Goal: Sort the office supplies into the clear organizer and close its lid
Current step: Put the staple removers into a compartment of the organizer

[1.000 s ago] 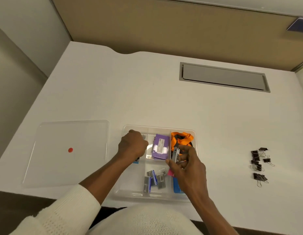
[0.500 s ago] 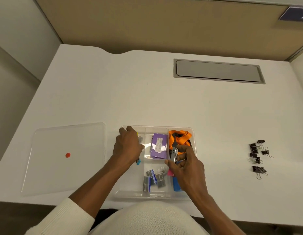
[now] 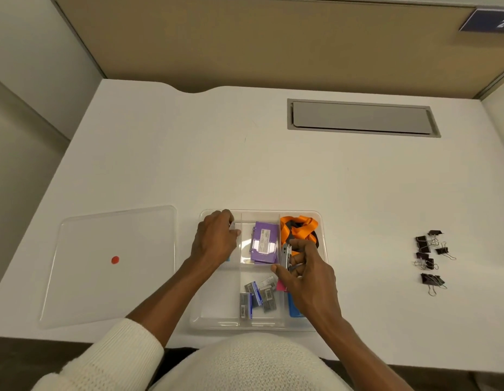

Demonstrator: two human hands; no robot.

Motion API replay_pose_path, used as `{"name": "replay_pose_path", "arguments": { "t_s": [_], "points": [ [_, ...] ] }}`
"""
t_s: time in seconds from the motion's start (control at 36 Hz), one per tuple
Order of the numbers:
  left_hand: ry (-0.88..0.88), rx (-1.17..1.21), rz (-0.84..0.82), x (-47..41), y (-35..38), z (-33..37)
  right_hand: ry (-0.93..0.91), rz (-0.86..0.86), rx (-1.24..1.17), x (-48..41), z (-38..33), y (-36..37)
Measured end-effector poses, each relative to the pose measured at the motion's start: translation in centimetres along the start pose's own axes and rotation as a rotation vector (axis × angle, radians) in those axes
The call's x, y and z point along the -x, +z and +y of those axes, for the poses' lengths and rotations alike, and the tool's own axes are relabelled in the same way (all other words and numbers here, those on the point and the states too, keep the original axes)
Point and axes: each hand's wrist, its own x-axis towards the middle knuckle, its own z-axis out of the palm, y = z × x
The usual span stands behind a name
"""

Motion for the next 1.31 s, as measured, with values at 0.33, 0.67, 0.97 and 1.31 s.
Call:
{"name": "replay_pose_path", "arguments": {
  "t_s": [0.33,0.67,0.97,1.31],
  "points": [
    [-0.096,-0.01,0.121,1.1,-0.9,0.3,0.0,-0.02,-0.001,0.2,0.1,1.2],
    [-0.292,0.035,0.238,2.9,-4.0,-5.0,-0.15,-0.003,0.047,-1.8,-4.1,5.3],
    [-0.358,0.443,0.02,4.3,-3.9,-7.5,-0.304,-0.052,0.33,-5.6,-8.6,11.8],
    [-0.285,0.159,-0.032,3.4,-4.2,-7.5,-0.324,-0.052,0.359,-4.5,-8.3,13.1]
  ]
}}
